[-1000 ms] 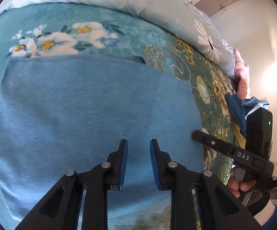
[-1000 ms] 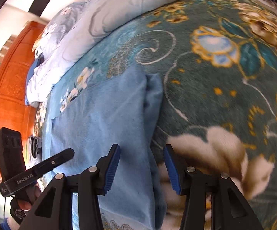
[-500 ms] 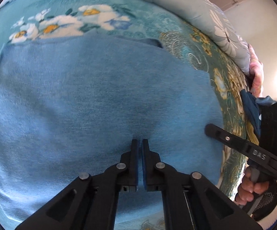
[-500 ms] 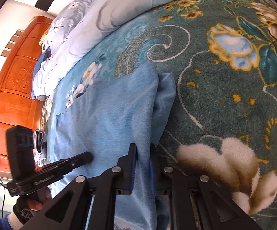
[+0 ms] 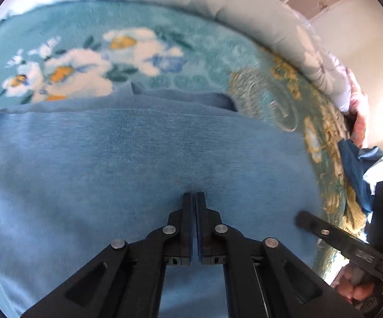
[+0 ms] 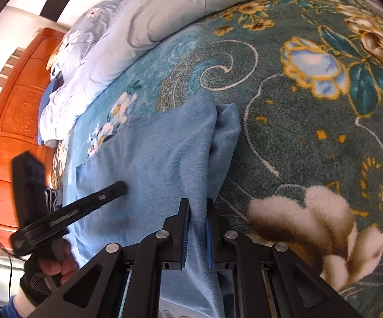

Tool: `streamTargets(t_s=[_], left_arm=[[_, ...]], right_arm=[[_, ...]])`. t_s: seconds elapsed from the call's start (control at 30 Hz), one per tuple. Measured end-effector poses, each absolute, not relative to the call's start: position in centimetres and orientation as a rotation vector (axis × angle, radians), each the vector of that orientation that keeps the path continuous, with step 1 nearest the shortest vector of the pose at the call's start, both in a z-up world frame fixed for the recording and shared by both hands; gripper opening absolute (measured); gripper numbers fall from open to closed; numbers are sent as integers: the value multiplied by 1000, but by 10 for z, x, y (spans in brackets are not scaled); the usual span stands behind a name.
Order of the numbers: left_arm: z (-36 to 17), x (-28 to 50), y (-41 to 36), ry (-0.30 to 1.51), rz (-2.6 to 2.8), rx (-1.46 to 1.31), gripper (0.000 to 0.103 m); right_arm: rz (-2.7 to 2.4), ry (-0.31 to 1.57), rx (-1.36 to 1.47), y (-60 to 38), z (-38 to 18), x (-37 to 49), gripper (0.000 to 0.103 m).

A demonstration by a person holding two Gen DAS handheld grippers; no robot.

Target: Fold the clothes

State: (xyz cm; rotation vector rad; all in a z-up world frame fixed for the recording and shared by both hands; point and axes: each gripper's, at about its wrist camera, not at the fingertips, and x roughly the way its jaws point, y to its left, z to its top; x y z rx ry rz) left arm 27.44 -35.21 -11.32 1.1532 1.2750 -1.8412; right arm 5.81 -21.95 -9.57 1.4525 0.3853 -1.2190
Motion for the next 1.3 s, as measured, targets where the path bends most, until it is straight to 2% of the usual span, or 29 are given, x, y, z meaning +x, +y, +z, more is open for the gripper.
streamTargets(t_s=[0.2, 0.4, 0.77, 1.0, 1.13, 1.3], left_arm=[[-101, 286, -358, 1299, -1894, 1199, 3], [-63, 371, -359, 1259, -1880, 1134, 3], [-41, 506, -347, 1226, -1799, 1136, 3], [-56, 555, -349, 1352, -1679, 1037, 3], [-64, 567, -347, 1371, -1658, 1038, 3], [-70, 571, -350, 1396, -1643, 1034, 3]], right_arm=[[-1295, 433, 1440, -224, -77, 73, 11], [-1359, 522, 1377, -225, -41, 106, 11], [-1330, 700, 1248, -277, 15, 222, 11], [-1243, 775, 1287, -309, -17, 305, 11], [-1226, 819, 1337, -319, -49, 336, 10], [-1161, 824, 1346, -322, -63, 361, 12]])
